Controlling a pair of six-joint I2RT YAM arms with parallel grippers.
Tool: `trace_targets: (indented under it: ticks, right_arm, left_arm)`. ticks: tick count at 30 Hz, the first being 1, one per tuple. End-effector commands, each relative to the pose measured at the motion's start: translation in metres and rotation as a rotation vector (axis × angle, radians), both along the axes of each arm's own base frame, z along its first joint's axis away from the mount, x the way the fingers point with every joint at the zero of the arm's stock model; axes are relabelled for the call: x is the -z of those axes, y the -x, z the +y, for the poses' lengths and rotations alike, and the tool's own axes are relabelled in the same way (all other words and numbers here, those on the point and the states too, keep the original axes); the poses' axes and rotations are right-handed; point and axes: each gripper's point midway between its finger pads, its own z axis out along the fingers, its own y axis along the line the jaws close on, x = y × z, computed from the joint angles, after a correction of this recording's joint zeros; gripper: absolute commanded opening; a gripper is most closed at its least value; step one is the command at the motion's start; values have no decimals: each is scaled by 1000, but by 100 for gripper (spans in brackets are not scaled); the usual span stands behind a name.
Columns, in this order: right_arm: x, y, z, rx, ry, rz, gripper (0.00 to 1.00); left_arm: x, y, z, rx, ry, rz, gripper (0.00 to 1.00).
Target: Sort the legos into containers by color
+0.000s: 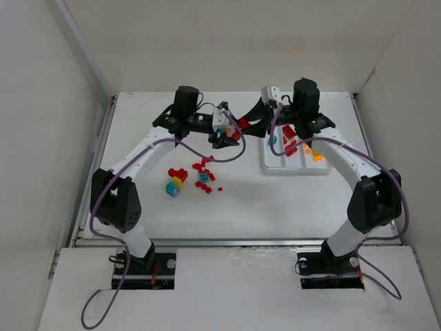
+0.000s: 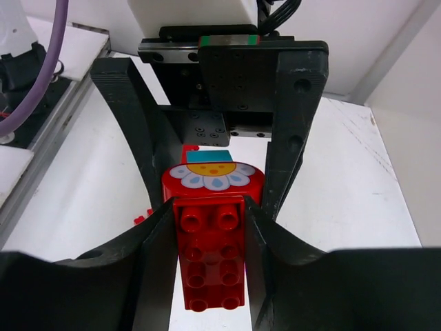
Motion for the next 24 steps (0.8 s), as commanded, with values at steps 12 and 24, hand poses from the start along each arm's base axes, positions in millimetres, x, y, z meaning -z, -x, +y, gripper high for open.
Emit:
trace_targets:
  ticks: [12,24]
  right_arm:
    - [29,-139,-108,896,-7,304,0]
    - [172,-183,-226,1601,120,658,7]
  left_arm:
    - [-2,-9,18,-237,26,18,0]
    - [7,-9,32,-333,26,-9,0]
